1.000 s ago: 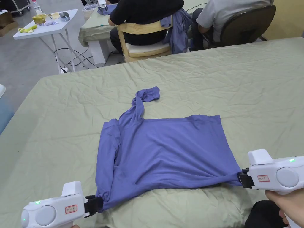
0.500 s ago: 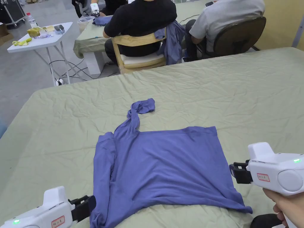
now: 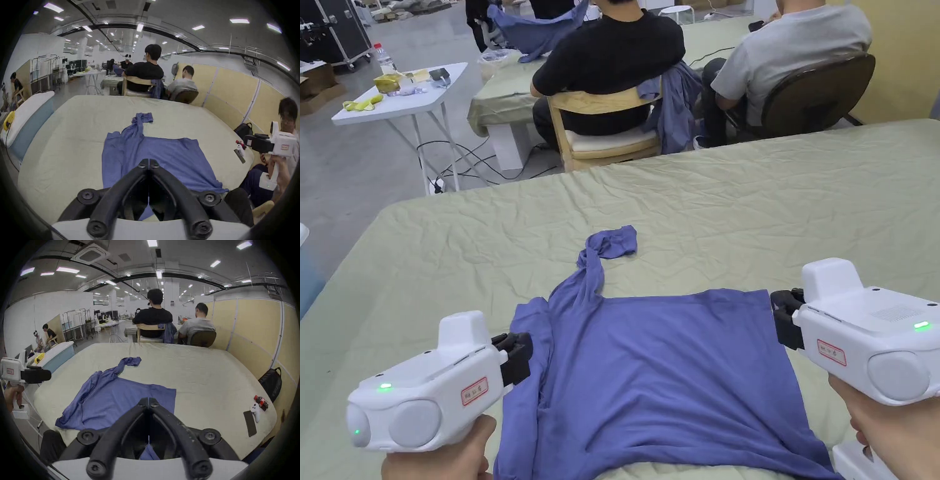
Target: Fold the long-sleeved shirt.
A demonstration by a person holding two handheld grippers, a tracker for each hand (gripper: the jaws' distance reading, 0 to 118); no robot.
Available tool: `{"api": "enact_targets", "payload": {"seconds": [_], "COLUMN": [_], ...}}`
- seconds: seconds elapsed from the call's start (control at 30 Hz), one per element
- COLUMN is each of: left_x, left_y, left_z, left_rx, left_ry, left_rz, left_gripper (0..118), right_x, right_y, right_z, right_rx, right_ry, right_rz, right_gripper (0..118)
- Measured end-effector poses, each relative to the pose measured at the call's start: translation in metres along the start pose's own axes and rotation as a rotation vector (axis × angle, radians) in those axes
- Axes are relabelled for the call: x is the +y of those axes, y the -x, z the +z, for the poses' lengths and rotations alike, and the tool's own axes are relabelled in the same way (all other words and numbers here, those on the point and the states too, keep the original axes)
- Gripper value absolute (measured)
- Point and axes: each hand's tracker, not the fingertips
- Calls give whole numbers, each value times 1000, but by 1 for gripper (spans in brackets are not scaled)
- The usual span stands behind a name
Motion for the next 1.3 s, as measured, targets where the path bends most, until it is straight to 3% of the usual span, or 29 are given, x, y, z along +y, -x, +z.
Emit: {"api": "enact_targets", "payload": {"seconds": [0.23, 0.4, 0.67, 0.7, 0.73, 0.77, 0.8, 0.83, 1.1, 1.2, 1.3], "left_x": [63, 119, 168, 170, 173, 174, 175, 175, 169, 149, 146], "left_y": [6, 15, 19, 18, 17, 16, 16, 18, 26, 37, 43], "left_z": [-103, -223, -377, -395, -415, -434, -455, -474, -570, -591, -586], "left_rx": [-34, -58, -66, -64, -44, -33, -18, -19, 35, 43, 38], "left_ry": [165, 290, 345, 336, 330, 357, 391, 393, 432, 515, 429], "left_rz": [-124, -146, -174, -188, -218, -237, -246, -252, -280, -203, -150], "left_gripper": [0, 0, 1, 10, 28, 55, 57, 53, 53, 52, 50], "right_x": [15, 27, 34, 33, 30, 27, 24, 21, -10, -18, -23], "right_y": [-14, -33, -62, -65, -67, -69, -72, -74, -92, -95, -97], "right_z": [-53, -112, -203, -212, -221, -228, -236, -242, -266, -269, -269], "right_rx": [28, 49, 69, 69, 67, 66, 66, 72, 56, 51, 50], "right_ry": [69, 135, 217, 221, 226, 239, 246, 257, 316, 334, 342], "right_rz": [13, 6, -9, -9, -7, -4, -2, 0, -19, -29, -35], "right_gripper": [1, 1, 0, 0, 1, 1, 1, 1, 1, 1, 1]}}
